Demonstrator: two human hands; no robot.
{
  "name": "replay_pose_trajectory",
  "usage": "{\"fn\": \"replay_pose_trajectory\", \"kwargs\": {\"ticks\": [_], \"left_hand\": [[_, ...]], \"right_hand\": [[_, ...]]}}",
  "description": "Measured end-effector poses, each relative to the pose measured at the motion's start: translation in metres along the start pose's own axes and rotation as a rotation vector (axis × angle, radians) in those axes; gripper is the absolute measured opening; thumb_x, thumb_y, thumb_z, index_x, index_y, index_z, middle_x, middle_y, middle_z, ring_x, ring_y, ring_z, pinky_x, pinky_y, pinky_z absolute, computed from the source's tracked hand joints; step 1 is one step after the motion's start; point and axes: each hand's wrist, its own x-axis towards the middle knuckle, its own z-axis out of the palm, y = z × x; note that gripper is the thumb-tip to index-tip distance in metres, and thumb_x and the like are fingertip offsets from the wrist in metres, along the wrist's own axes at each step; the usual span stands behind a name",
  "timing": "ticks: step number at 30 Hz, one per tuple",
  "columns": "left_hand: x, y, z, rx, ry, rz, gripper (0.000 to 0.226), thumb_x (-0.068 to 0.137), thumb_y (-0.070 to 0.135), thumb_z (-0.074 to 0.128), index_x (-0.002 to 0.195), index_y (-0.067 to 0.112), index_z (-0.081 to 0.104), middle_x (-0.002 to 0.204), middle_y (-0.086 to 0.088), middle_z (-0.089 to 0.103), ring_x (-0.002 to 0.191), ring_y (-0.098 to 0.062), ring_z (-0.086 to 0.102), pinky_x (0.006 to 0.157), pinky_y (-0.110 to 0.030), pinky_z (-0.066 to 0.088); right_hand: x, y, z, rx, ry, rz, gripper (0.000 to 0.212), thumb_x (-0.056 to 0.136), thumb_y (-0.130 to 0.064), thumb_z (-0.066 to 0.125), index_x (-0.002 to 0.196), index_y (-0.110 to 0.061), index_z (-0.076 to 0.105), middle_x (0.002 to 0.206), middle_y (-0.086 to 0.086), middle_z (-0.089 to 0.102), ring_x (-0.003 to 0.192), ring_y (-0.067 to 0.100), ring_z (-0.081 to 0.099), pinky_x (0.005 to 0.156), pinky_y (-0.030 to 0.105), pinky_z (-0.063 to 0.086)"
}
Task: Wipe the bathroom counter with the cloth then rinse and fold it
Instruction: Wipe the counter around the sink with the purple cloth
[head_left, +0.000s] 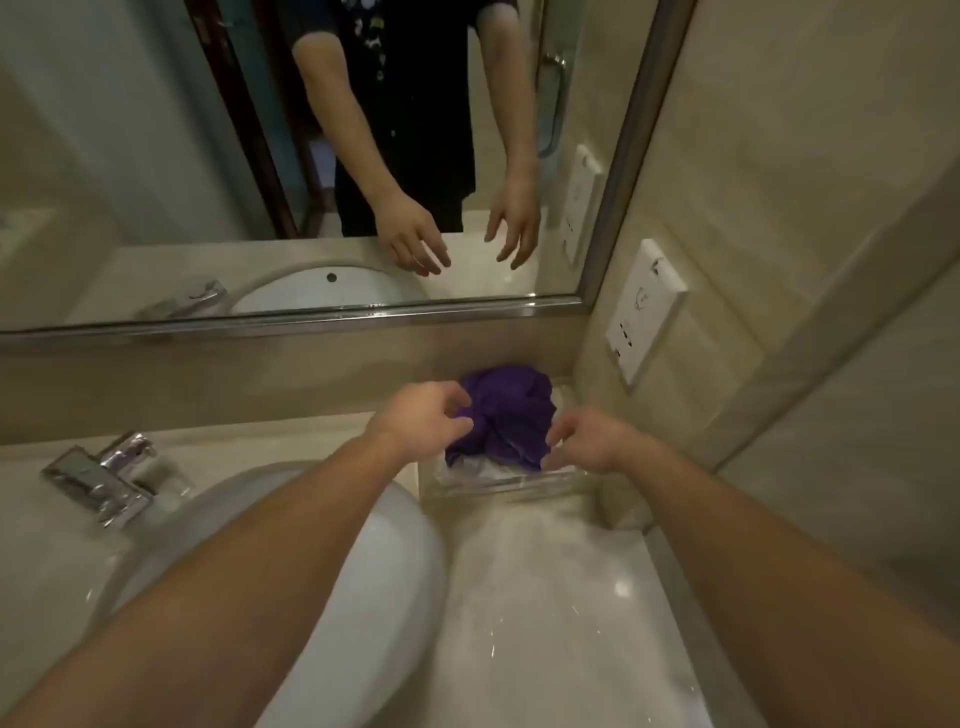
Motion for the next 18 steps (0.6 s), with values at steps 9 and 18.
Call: {"fn": "replay_pose_trajectory", "kwargs": {"ticks": [9, 18], "left_hand": [[0.053, 0.007, 0.078, 0.293, -0.211, 0.053, 0.039, 0.083, 0.038, 0.067, 0.121, 0.034, 0.069, 0.121, 0.004, 0.065, 0.112, -0.021, 0.058, 0.09, -0.031, 0.049], [0.065, -0.005, 0.117, 0.387, 0.036, 0.078, 0.024, 0.094, 0.039, 0.057, 0.115, 0.037, 0.067, 0.109, 0.0, 0.058, 0.105, -0.024, 0.051, 0.083, -0.035, 0.041]], "right_hand": [[0.07, 0.028, 0.044, -0.096, 0.097, 0.026, 0.038, 0.08, -0.027, 0.078, 0.114, -0.018, 0.064, 0.112, 0.005, 0.066, 0.102, 0.025, 0.064, 0.088, 0.033, 0.054], [0.092, 0.038, 0.07, -0.142, 0.199, -0.018, 0.018, 0.091, -0.014, 0.061, 0.109, -0.011, 0.062, 0.116, 0.01, 0.054, 0.105, 0.032, 0.06, 0.089, 0.038, 0.051]]}}
